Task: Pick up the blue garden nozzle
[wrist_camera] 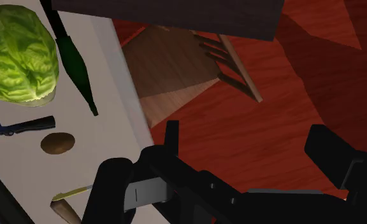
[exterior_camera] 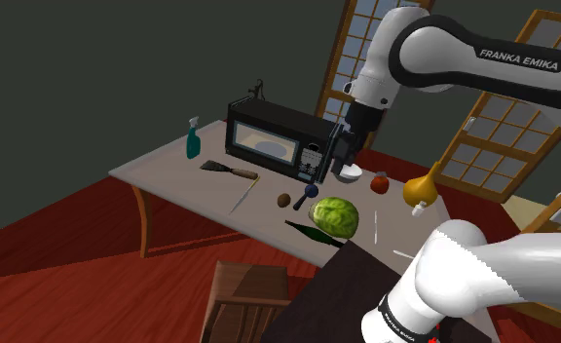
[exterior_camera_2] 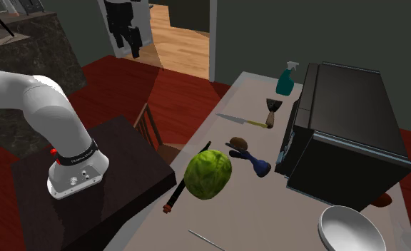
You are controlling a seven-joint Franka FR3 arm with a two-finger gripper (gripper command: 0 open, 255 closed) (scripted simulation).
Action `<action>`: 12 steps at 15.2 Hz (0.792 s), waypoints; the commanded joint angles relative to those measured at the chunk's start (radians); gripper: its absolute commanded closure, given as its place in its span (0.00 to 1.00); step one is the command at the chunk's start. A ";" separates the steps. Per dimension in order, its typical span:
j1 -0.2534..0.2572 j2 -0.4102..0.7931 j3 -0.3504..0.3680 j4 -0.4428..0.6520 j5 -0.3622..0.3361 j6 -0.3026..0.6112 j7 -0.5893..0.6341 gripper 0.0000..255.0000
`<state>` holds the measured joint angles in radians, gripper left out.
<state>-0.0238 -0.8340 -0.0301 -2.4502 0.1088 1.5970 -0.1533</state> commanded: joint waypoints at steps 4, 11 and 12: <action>-0.026 0.097 -0.003 0.001 0.002 0.092 0.038 0.00; -0.083 0.338 -0.021 0.043 0.009 0.284 0.122 0.00; -0.091 0.374 -0.025 0.053 0.010 0.308 0.134 0.00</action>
<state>-0.1058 -0.4945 -0.0509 -2.4024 0.1184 1.8761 -0.0316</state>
